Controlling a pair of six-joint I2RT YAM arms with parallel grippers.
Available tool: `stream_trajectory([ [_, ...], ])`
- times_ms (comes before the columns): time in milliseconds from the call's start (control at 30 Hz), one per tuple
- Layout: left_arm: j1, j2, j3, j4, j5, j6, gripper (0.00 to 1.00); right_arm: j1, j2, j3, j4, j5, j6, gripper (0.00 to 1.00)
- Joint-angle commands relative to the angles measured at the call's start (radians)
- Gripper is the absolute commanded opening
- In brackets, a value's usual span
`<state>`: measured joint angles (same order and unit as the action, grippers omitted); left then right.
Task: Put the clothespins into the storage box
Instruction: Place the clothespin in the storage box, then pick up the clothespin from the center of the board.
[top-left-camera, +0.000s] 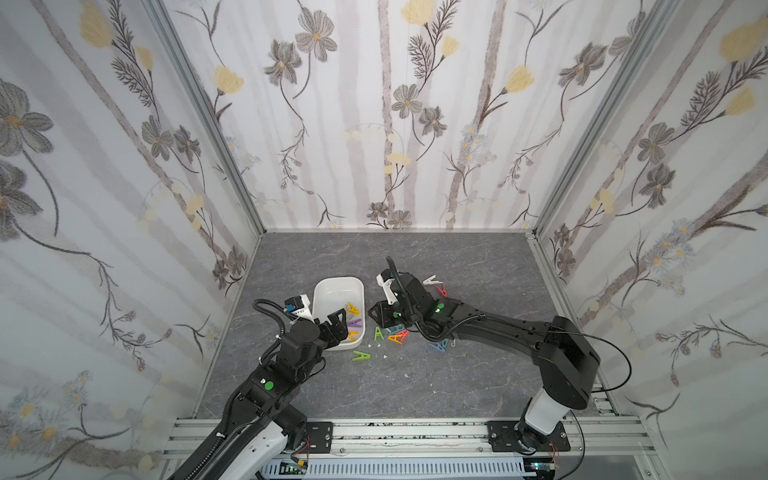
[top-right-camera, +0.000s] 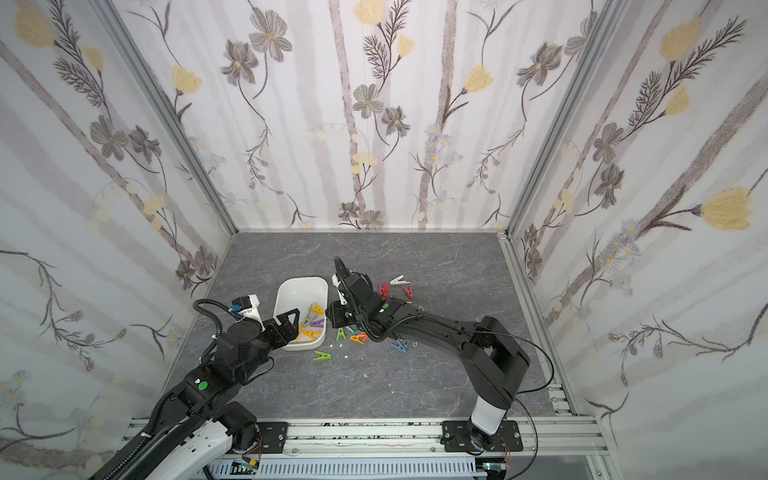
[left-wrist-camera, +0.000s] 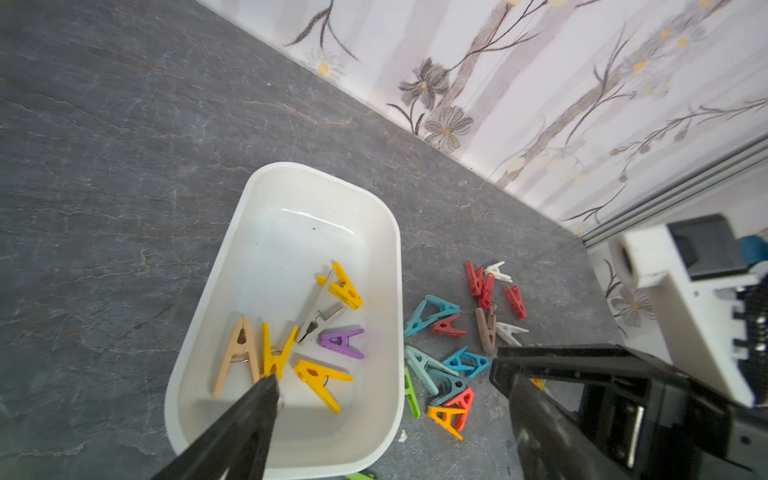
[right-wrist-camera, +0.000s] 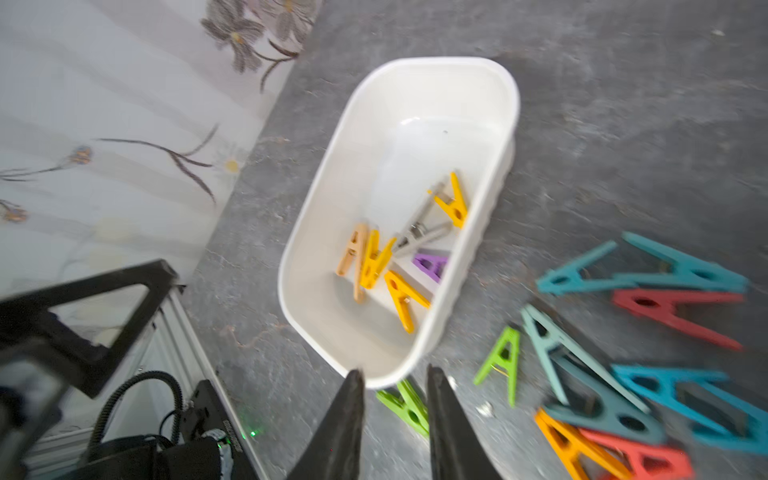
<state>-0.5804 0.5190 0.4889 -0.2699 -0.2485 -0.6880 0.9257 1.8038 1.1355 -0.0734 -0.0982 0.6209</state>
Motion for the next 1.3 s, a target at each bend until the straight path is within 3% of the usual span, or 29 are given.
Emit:
stream_trajectory([
  [0,0.002,-0.008,-0.018,0.12,0.051,-0.012,0.83,-0.019,-0.099,-0.12,0.016,0.099,0.01,0.29],
  [167,-0.025,0.199,0.005,0.183,0.205,-0.016,0.72,-0.077,-0.259,-0.311,-0.084,0.216,0.02,0.3],
  [333,-0.25,0.403,0.047,0.281,0.074,0.032,0.72,-0.187,-0.349,-0.453,-0.131,0.265,0.026,0.34],
  [433,-0.341,0.569,0.111,0.313,0.051,0.072,0.73,-0.247,-0.353,-0.476,-0.14,0.273,0.0,0.34],
  [700,-0.455,0.888,0.26,0.39,0.087,0.101,0.73,-0.306,-0.254,-0.427,-0.137,0.269,-0.053,0.39],
  [1067,-0.415,0.959,0.308,0.386,0.145,0.135,0.74,-0.33,-0.137,-0.395,-0.124,0.247,-0.053,0.33],
  [1267,-0.405,0.891,0.265,0.402,0.096,0.12,0.74,-0.331,-0.143,-0.424,-0.12,0.264,-0.058,0.2],
])
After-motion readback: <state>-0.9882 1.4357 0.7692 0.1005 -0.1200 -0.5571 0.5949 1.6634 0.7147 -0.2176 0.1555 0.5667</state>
